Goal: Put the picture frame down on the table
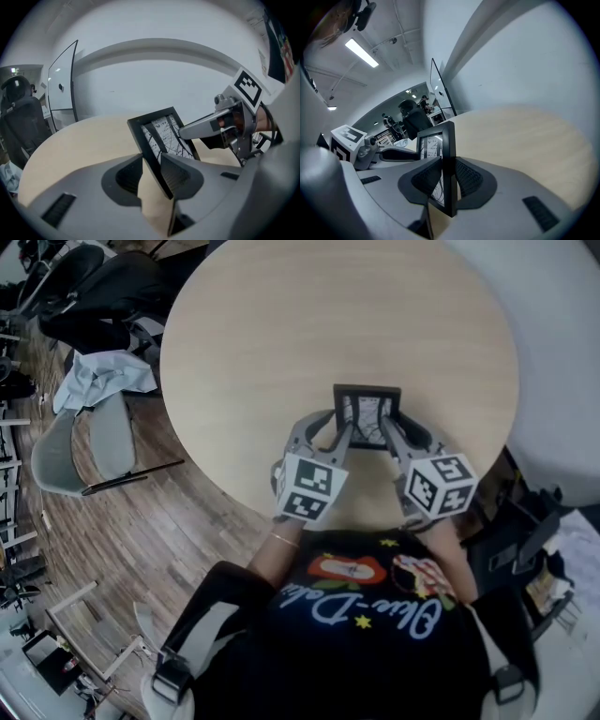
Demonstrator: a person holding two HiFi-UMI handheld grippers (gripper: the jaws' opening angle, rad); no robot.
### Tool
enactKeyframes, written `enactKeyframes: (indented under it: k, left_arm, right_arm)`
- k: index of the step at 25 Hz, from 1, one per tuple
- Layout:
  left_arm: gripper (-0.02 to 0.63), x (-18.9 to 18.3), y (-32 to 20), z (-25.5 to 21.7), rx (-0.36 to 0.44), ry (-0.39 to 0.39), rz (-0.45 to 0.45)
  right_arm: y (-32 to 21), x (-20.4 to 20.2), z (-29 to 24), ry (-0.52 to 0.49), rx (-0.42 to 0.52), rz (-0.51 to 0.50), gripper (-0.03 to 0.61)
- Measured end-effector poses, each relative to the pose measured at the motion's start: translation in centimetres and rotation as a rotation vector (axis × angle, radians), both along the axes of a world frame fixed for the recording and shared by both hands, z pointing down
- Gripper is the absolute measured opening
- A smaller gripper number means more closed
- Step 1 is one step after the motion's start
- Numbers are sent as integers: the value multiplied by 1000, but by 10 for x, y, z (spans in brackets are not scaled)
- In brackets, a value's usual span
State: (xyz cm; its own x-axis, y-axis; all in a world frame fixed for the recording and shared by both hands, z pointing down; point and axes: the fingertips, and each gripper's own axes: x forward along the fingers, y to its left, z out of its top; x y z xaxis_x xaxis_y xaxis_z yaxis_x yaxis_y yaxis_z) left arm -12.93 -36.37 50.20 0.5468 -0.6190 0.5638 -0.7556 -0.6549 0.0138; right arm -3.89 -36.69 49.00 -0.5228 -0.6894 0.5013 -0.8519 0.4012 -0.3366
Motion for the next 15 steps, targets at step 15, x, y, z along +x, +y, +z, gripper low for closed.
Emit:
enactKeyframes:
  k: [15]
  left_arm:
    - [121, 6, -13, 34, -80, -6, 40]
  right_arm:
    - [-13, 7, 44, -24, -154, 46, 76]
